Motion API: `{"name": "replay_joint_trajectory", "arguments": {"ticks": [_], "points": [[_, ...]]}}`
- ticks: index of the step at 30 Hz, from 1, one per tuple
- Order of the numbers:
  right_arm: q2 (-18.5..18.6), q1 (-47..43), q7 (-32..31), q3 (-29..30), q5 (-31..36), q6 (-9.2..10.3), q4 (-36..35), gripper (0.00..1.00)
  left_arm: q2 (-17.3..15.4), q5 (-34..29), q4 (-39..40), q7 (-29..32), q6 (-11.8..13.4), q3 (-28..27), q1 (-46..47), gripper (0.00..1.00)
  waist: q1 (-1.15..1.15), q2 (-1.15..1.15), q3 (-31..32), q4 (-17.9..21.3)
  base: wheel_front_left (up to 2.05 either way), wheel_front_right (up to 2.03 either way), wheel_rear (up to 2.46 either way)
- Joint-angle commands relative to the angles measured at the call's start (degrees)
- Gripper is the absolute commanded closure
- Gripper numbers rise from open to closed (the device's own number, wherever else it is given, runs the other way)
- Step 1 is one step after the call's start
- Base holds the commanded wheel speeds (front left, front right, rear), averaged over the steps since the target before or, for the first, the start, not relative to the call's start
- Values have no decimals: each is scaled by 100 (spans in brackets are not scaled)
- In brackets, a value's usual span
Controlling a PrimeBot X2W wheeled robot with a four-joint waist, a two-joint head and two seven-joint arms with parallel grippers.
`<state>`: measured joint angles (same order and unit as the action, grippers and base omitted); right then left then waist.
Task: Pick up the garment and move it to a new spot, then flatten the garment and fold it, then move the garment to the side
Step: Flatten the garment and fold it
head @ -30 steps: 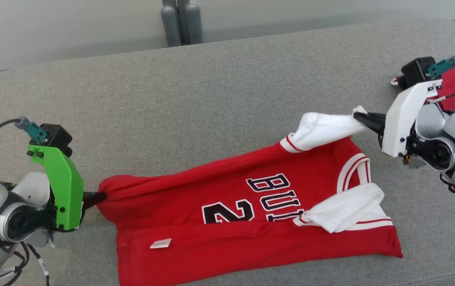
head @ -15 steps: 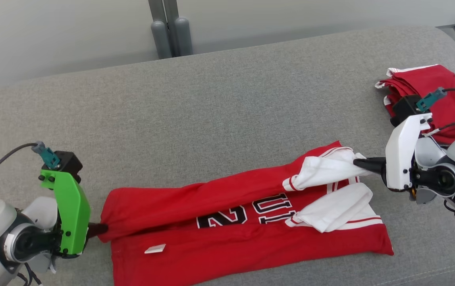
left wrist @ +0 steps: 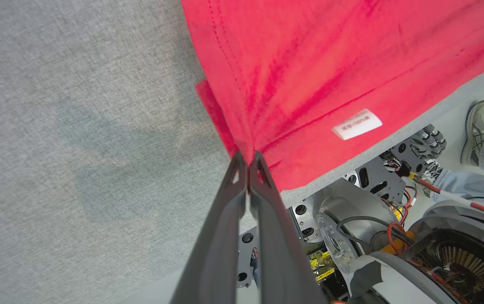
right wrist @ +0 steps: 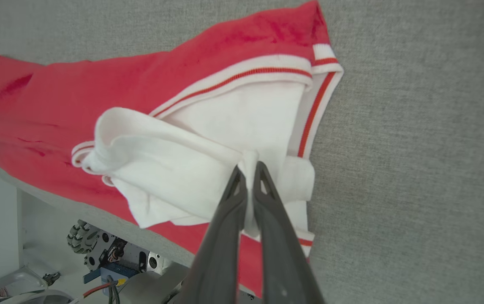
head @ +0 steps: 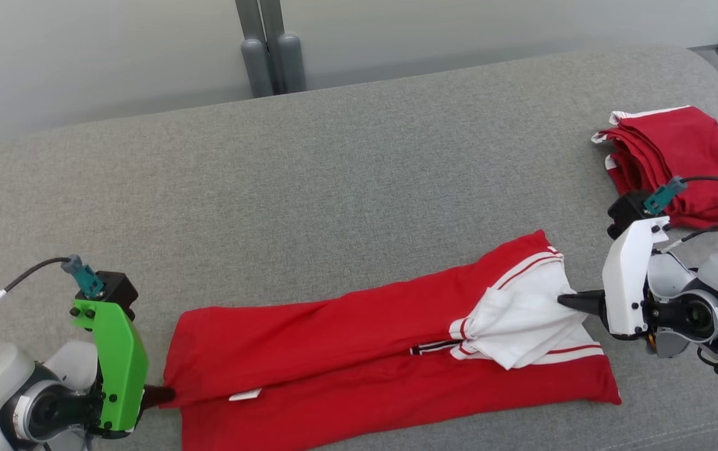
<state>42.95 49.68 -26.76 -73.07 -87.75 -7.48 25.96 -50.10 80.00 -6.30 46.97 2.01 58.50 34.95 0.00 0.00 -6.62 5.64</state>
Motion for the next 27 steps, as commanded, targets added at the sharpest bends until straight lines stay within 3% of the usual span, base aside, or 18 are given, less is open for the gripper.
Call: {"name": "replay_joint_trajectory", "arguments": {"ticks": [1, 2, 3, 4, 5, 13, 18, 23, 27], "points": [[-26, -113, -37, -10, 21, -3, 12, 32, 28, -4, -38, -14, -9, 32, -115, 100, 0, 0, 13, 1, 0, 0, 0], [-40, -135, -42, -9, 13, -3, 16, 0, 37, 9, -53, -6, -17, 38, -135, 95, 0, 0, 22, 2, 0, 0, 0], [-48, -146, -55, -10, 11, -3, 20, 0, 41, 16, -62, 5, -23, 44, -141, 64, 0, 0, 27, 2, 0, 0, 0], [-57, -157, -62, -11, 13, -3, 23, 0, 49, 25, -73, 13, -31, 52, -146, 21, 0, 0, 34, 2, 0, 0, 0], [-64, -163, -70, -11, 15, -3, 27, 0, 57, 35, -80, 20, -36, 58, -153, 0, 0, 0, 42, 2, 0, 0, 0], [61, -134, 270, 287, -184, -3, -151, 0, -31, 57, -12, -311, -99, -208, -2, 0, 0, 0, 219, -14, 0, 0, 0], [310, -217, 852, 628, -262, -3, -453, 0, -180, -240, 194, -1123, -91, -555, 47, 0, 0, 0, 317, -41, 0, 0, 0], [587, -460, 2210, 1056, 6, -3, -839, 0, -274, -546, 438, -2358, 69, -930, -279, 0, 0, 0, 389, -66, 0, 0, 0], [656, -845, 3552, 1353, 321, -3, -898, 0, -251, -898, 625, -3549, 391, -1207, -643, 0, 0, 0, 396, -81, 0, 0, 0]]}}
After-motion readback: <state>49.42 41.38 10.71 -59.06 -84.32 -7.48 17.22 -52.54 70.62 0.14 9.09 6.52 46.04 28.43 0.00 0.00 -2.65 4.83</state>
